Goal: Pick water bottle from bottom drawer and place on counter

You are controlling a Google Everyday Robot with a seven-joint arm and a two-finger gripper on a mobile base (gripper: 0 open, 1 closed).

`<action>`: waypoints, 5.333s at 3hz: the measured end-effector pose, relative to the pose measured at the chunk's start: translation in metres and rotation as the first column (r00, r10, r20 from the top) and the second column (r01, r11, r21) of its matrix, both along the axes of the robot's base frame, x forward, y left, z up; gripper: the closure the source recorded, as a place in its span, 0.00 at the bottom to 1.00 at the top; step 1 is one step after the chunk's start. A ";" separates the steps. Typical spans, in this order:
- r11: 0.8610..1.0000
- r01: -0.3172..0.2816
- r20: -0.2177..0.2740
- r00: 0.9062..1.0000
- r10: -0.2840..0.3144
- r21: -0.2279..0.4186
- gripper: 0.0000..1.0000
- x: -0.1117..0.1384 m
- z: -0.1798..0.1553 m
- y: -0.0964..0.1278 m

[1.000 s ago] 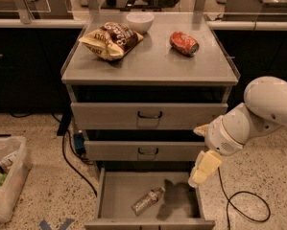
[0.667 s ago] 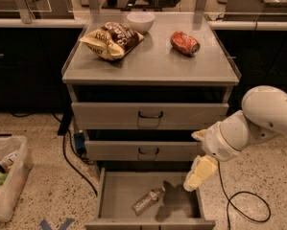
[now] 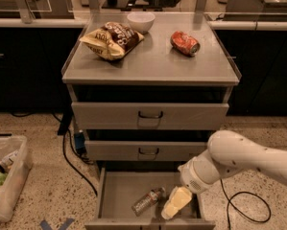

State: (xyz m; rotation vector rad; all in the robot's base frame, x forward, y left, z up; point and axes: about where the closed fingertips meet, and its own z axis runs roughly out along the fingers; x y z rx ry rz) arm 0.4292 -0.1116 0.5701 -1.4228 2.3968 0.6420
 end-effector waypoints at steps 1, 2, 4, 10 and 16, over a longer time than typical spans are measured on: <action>1.000 0.021 0.007 1.000 -0.021 0.000 0.00 0.001 -0.002 0.001; 1.000 0.004 0.027 1.000 -0.004 0.010 0.00 -0.005 -0.007 0.004; 0.976 0.120 0.061 0.989 -0.133 0.182 0.00 0.043 -0.102 -0.004; 1.000 -0.008 0.004 1.000 0.008 0.015 0.00 0.067 -0.215 0.070; 0.945 -0.039 -0.027 0.998 0.050 0.324 0.00 0.073 -0.232 0.014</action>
Offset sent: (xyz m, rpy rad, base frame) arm -0.0094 0.0072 -0.0128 0.0199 -0.0638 0.0048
